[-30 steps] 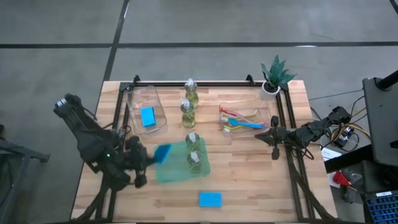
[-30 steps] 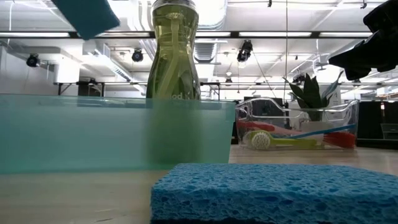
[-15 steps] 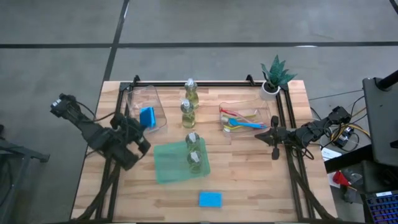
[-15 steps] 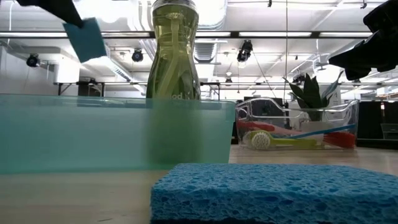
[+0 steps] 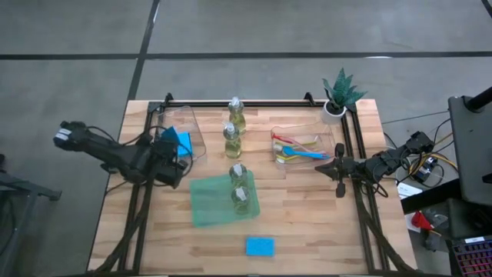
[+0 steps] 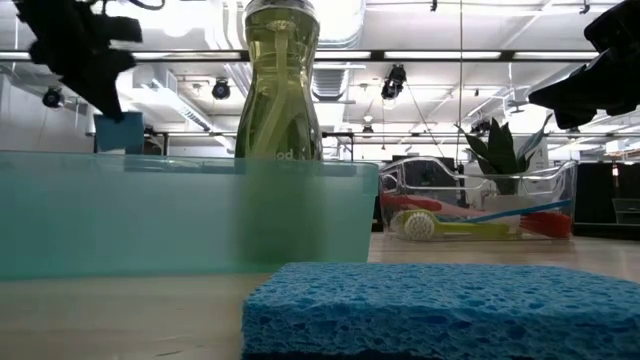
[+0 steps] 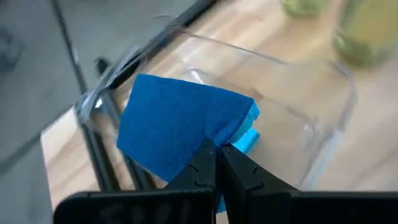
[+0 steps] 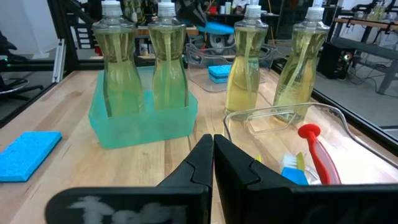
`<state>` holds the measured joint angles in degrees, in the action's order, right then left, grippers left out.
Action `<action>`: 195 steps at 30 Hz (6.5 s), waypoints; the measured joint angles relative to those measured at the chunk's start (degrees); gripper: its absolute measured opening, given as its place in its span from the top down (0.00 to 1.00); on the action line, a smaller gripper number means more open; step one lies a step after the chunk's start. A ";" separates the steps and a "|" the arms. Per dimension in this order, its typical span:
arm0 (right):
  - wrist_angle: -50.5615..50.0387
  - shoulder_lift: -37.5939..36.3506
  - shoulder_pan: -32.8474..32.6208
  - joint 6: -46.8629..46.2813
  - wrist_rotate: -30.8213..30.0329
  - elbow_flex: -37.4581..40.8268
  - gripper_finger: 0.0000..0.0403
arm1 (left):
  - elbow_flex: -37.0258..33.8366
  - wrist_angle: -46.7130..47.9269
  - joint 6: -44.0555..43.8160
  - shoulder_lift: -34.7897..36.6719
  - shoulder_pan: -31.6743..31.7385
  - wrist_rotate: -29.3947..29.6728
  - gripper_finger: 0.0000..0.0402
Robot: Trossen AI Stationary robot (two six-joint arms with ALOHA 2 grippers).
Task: Pick & Place Kitchen Sink Supplies
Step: Put the blue sponge into the left transparent bin
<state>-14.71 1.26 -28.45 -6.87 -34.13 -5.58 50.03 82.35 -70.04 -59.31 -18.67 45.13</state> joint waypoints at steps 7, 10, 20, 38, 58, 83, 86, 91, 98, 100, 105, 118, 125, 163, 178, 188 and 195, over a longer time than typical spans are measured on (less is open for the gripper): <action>0.01 0.00 -0.01 0.00 0.00 0.00 0.98 | -6.19 -9.43 17.70 -0.09 6.49 -5.10 0.99; 0.01 0.00 -0.02 0.00 0.00 0.00 0.98 | -8.73 -9.48 17.07 0.26 9.31 -5.22 0.99; 0.01 0.00 -0.01 0.00 0.00 0.00 0.98 | -10.06 -16.29 20.08 1.03 12.41 -5.09 0.99; 0.01 0.02 -0.01 0.00 0.00 0.00 0.98 | -10.98 -18.52 19.56 1.51 14.81 -8.20 0.99; 0.01 0.02 0.00 0.00 0.00 0.00 0.98 | -9.56 -20.12 24.99 2.41 19.45 -12.06 0.99; 0.01 0.02 -0.02 0.00 0.00 0.00 0.98 | -10.00 -27.22 46.01 1.92 32.33 -19.74 0.97; 0.00 0.02 -0.02 -0.01 0.00 0.00 0.98 | -9.98 -27.97 47.93 1.81 34.36 -19.80 0.96; 0.01 0.02 -0.02 -0.02 0.00 0.00 0.98 | -10.11 -27.93 48.21 1.15 36.58 -21.33 0.98; 0.00 0.02 -0.02 0.00 0.00 0.00 0.98 | -10.33 -28.60 49.48 -0.05 37.04 -22.00 0.98; -0.01 0.02 -0.02 0.00 0.00 0.00 0.98 | -10.33 -28.59 49.49 -0.13 37.04 -22.07 0.98; 0.00 0.02 -0.02 -0.01 0.00 0.00 0.98 | -10.30 -28.59 49.99 -0.11 36.93 -22.13 0.99; 0.00 0.02 -0.01 0.00 0.00 0.00 0.98 | -8.16 -29.91 59.51 -0.12 36.32 -21.80 0.98; -0.01 0.02 -0.02 -0.01 0.00 0.00 0.98 | -8.17 -30.30 59.86 -2.16 36.34 -22.73 0.96; -0.01 0.02 0.00 0.00 0.00 0.00 0.98 | 1.13 -23.61 47.35 -0.89 35.73 -37.84 0.61; 0.01 0.02 -0.02 0.00 0.00 0.00 0.98 | 3.27 -34.81 17.06 5.71 21.09 -55.87 0.61; -0.01 0.02 -0.01 0.00 0.00 0.00 0.98 | 3.34 -56.15 -3.11 3.17 -1.70 -36.84 0.57; 0.01 0.02 -0.02 0.00 0.00 0.00 0.98 | 3.60 -64.61 -19.44 -4.59 -14.55 -21.90 0.47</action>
<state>-14.70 1.28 -28.47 -6.87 -34.13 -5.58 53.63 17.74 -89.48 -63.90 -33.22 23.23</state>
